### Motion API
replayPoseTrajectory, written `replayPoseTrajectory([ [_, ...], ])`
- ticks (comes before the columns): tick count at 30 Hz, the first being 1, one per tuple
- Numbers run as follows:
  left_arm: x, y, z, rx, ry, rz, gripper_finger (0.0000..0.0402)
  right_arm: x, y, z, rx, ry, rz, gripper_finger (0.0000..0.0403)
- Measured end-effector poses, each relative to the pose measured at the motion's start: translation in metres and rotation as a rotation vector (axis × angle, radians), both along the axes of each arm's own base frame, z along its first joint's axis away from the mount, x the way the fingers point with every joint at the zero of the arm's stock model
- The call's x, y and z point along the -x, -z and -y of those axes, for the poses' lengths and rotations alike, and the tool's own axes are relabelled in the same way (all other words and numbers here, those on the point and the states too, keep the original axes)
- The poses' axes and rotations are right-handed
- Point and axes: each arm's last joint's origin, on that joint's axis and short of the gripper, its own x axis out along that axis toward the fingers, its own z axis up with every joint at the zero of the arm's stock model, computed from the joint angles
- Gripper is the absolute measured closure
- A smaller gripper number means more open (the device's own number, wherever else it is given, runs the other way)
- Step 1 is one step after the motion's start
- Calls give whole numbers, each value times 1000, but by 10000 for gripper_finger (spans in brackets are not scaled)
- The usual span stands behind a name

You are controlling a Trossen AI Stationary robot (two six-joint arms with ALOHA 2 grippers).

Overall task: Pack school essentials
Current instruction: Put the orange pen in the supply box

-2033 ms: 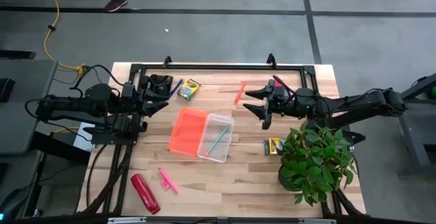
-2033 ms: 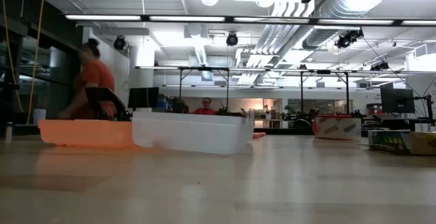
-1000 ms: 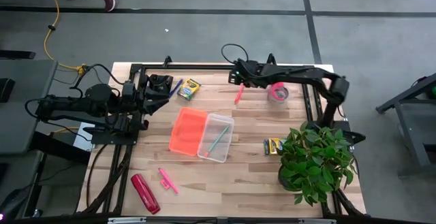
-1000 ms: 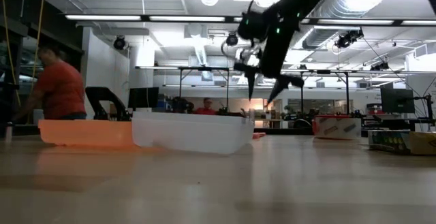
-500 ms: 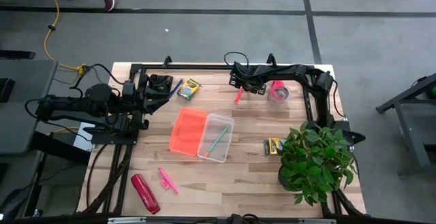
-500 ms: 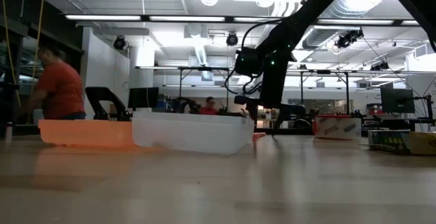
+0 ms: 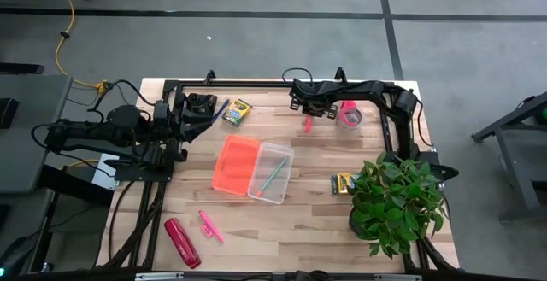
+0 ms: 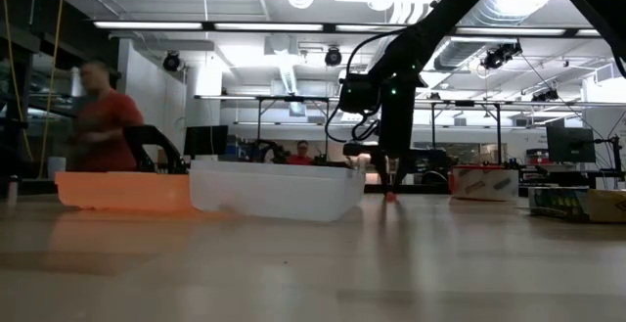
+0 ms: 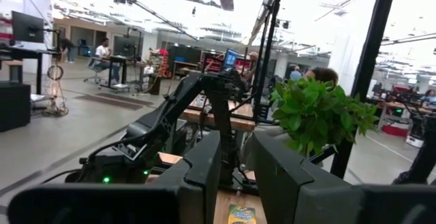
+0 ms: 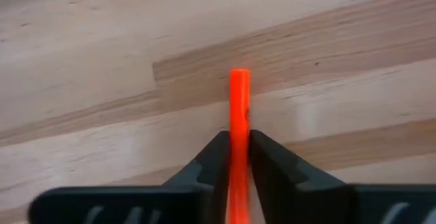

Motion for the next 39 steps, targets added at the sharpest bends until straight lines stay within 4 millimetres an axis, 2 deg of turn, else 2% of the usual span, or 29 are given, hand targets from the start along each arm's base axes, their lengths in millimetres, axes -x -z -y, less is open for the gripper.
replayPoseTrajectory([
  [5,0,0,0,2,-8,0,328,0,0,0,-1,-7,9,386],
  [12,0,0,0,2,-8,0,327,0,-6,0,5,-72,18,393],
  [15,0,0,0,2,-8,0,328,5,-18,-3,15,-145,4,395],
  [19,0,0,0,2,-8,0,327,7,-53,-12,114,-296,57,396],
  [22,0,0,0,2,-8,-1,328,11,-71,-31,185,-444,96,396],
  [26,0,0,0,2,-8,-2,328,20,-93,-69,320,-585,256,396],
  [32,-1,1,0,2,-8,-7,328,43,-108,-128,552,-715,646,396],
  [35,-4,2,0,2,-8,-17,327,57,-110,-147,652,-769,783,396],
  [39,-10,5,-1,4,-8,-45,327,70,-128,-165,831,-887,933,396],
])
